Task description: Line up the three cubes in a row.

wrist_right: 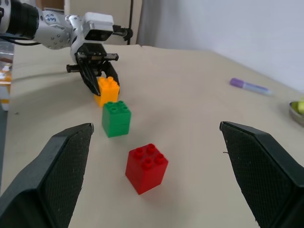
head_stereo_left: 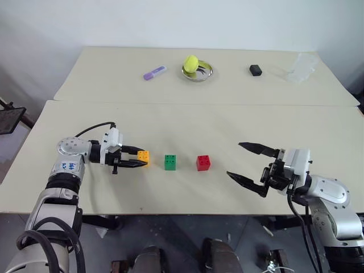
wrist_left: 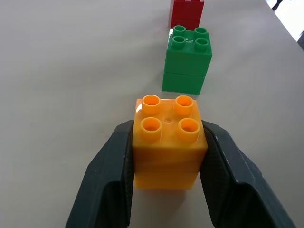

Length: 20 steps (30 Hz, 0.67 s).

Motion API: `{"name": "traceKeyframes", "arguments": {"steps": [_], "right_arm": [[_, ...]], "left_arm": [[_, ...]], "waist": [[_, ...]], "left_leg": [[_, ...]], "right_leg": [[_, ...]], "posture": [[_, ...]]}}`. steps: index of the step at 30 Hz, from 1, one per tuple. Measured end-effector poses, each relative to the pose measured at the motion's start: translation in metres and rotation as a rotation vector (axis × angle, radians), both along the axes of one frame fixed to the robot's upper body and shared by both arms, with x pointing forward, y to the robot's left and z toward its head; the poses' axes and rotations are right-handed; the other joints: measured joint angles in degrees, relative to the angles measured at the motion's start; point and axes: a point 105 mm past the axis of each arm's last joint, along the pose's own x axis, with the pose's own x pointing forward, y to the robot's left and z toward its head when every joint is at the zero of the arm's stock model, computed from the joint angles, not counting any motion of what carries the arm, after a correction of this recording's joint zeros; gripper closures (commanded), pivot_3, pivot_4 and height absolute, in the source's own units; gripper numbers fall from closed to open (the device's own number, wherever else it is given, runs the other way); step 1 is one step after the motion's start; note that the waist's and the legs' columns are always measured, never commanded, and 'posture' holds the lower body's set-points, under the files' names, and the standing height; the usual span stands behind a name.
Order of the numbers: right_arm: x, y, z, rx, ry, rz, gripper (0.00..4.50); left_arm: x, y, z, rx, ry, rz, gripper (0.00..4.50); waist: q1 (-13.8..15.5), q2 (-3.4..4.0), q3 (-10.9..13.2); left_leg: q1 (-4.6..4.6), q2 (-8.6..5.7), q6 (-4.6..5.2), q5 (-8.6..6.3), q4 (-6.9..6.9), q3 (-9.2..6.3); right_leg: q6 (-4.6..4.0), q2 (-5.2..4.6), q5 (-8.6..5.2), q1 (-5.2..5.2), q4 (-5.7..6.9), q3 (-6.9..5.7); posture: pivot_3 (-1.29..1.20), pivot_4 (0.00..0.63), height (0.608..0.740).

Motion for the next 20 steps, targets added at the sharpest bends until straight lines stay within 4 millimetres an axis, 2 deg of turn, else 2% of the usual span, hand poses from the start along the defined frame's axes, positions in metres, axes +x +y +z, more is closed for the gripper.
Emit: {"name": "traceKeyframes", "arguments": {"steps": [1,3,6,9,11,14,20], "right_arm": [[-0.001,0.0,-0.002,-0.001,0.009,-0.001,0.0],[-0.002,-0.001,-0.005,-0.001,0.024,-0.003,0.0],[-0.001,0.001,-0.003,-0.002,0.021,0.01,0.0],[-0.001,0.002,0.002,-0.03,0.055,0.076,0.0],[-0.002,-0.003,0.004,-0.09,0.124,0.128,0.0],[-0.001,-0.012,0.008,-0.196,0.18,0.177,0.0],[0.011,-0.018,0.011,-0.408,0.215,0.205,0.0]], "left_arm": [[0.0,0.0,0.0,0.002,-0.005,-0.001,3.0],[0.001,0.0,0.0,0.002,0.002,0.001,2.28],[-0.002,0.007,-0.003,0.008,0.034,0.024,1.48],[-0.008,0.026,0.01,-0.003,0.016,0.067,0.58],[-0.017,0.046,0.027,-0.018,-0.007,0.115,0.58],[-0.03,0.064,0.048,-0.035,-0.052,0.153,0.58],[-0.05,0.085,0.064,0.0,-0.136,0.237,0.58]], "waist": [[0.1,0.0,0.0],[0.1,0.0,0.0],[-0.2,-0.01,0.0],[-0.8,-0.02,0.1],[-1.2,-0.03,0.1],[-1.2,0.01,0.1],[-1.0,0.05,0.2]], "left_leg": [[0.0,0.0,0.0,0.0,0.01,-0.01],[0.0,0.0,0.01,-0.01,0.03,0.0],[-0.02,0.02,0.02,-0.01,0.06,0.01],[-0.06,0.05,0.03,-0.02,0.05,-0.05],[-0.05,0.1,0.05,-0.05,0.05,-0.07],[-0.03,0.13,0.05,-0.08,0.06,-0.05],[-0.04,0.17,0.03,-0.11,0.11,-0.05]], "right_leg": [[0.0,0.0,0.0,0.0,0.0,0.0],[0.0,-0.01,0.0,0.01,0.0,0.01],[-0.01,0.0,0.0,-0.03,0.06,0.03],[-0.01,-0.01,0.0,-0.07,0.09,0.02],[0.0,-0.01,0.0,-0.08,0.1,0.02],[-0.01,-0.01,0.0,-0.08,0.1,0.01],[-0.04,-0.01,-0.02,-0.08,0.12,-0.01]], "posture": [[0.0,0.15,0.74],[0.0,0.15,0.74],[0.0,0.15,0.74],[0.0,0.15,0.74],[0.0,0.15,0.74],[0.0,0.15,0.74],[0.0,0.15,0.74]]}}
